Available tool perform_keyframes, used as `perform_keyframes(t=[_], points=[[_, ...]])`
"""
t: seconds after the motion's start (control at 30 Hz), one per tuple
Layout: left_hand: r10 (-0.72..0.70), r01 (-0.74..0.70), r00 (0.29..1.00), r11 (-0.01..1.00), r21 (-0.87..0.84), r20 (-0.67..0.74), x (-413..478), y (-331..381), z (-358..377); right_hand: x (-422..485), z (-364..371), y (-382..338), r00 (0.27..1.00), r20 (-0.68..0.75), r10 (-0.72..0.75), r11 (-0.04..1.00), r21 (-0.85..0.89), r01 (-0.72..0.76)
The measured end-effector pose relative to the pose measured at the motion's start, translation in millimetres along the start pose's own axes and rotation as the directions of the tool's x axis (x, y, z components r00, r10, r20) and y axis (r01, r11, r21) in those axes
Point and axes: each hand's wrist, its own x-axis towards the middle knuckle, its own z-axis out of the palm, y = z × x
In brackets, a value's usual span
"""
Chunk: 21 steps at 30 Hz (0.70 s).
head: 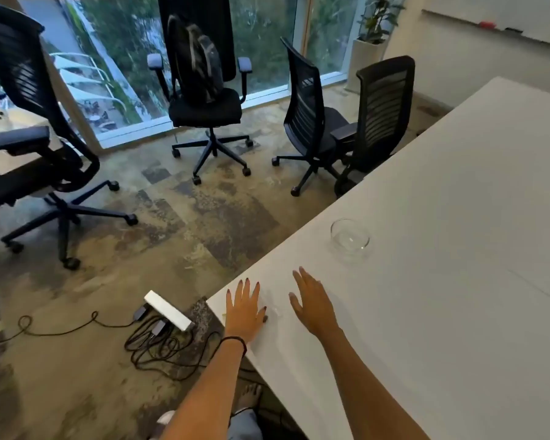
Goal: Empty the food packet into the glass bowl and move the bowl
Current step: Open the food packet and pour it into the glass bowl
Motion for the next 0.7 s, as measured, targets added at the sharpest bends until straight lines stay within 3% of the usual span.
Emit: perform_keyframes(t=[0.17,0.3,0.5,0.7], points=[[-0.004,0.018,0.988,0.996,-0.086,0.156,-12,-6,15,-8,38,-9,0.954,0.300,-0.020,0.999,-0.025,0.028],[-0.003,0.014,0.985,0.998,-0.062,0.171,-13,-10,26,-12,55,-16,0.911,0.412,-0.006,0.999,0.045,-0.013],[0.010,0.012,0.993,0.984,-0.178,0.121,-7,-4,28,-7,66,-19,0.931,0.361,0.044,0.969,0.213,-0.129],[-0.016,0.046,0.991,0.973,-0.226,0.134,8,7,23,3,66,-24,0.928,0.304,0.215,0.802,0.487,-0.345]])
